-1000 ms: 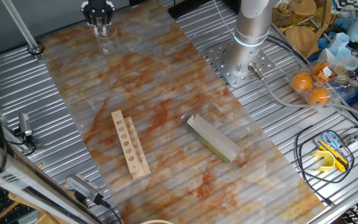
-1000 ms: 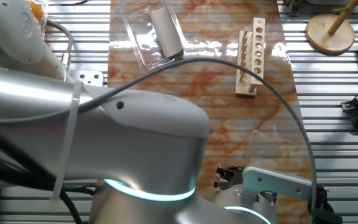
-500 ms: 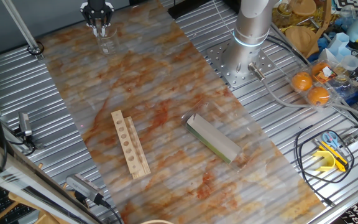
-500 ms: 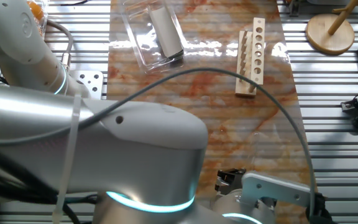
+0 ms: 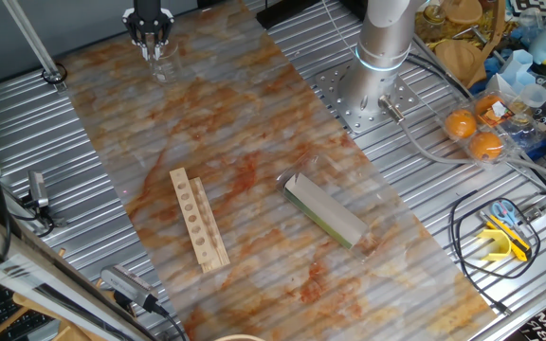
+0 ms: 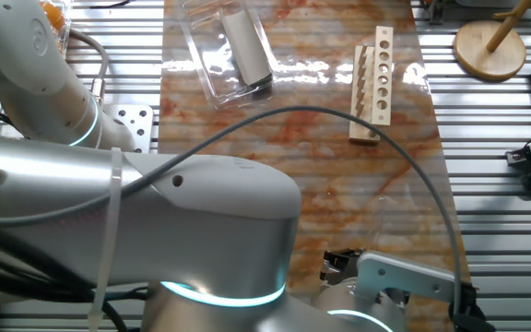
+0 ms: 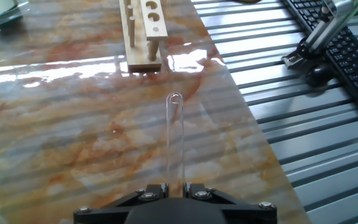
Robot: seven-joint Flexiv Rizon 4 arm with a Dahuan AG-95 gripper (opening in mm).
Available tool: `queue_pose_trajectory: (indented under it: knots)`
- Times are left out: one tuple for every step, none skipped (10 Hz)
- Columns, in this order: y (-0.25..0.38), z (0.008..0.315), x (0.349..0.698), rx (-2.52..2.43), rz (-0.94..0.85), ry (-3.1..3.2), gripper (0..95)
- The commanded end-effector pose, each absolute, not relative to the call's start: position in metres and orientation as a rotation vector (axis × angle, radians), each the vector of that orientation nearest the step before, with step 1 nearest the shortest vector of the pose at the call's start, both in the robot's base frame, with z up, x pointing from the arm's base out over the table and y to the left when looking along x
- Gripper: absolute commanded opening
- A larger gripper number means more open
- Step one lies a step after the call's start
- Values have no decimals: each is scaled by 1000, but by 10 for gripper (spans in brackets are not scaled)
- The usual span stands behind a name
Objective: Pour out the test tube
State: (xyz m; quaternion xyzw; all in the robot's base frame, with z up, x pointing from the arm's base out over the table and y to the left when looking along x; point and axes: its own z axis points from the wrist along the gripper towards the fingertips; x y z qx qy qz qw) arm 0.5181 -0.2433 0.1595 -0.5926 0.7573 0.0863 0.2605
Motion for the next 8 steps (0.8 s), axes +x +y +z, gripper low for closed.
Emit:
queue_pose_trajectory:
  knots:
    - [-244,157,519,-1609,227,2049,0]
    - [-242,153,520,-1603,225,2044,0]
    - [-241,151,520,-1597,223,2040,0]
    - [-241,150,521,-1600,219,2041,0]
    - [-241,148,521,-1600,218,2039,0]
    - [-241,146,521,-1600,214,2035,0]
    - [-241,145,521,-1597,212,2031,0]
    - [-240,144,522,-1592,210,2027,0]
